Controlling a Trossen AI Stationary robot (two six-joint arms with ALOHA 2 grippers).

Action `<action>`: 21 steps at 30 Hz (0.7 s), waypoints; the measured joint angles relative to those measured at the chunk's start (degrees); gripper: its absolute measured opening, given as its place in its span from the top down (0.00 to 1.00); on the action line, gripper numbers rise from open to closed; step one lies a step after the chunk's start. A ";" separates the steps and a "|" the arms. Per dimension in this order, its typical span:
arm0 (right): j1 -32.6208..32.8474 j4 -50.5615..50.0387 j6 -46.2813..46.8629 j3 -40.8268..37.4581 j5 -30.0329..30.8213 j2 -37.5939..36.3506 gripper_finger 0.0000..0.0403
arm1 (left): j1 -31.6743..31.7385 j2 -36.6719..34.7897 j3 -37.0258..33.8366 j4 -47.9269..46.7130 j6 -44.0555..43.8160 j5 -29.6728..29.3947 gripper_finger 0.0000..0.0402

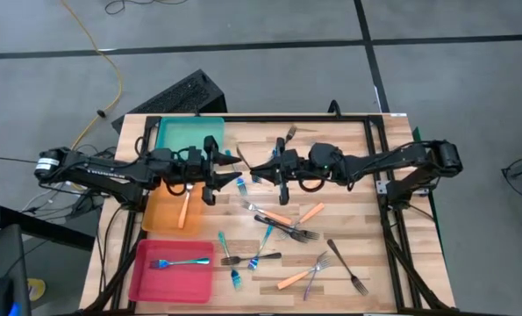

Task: Sort silverware by color (type)
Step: Put the black fork into the blue bin

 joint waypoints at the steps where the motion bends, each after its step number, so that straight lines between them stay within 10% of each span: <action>1: 0.00 0.70 -0.02 0.00 -0.03 0.20 0.93 | 0.00 0.45 0.04 0.50 -0.35 -0.24 0.57; 21: -0.04 0.61 0.33 0.17 -0.36 2.60 0.93 | 1.22 8.93 0.09 6.92 -4.41 1.21 0.59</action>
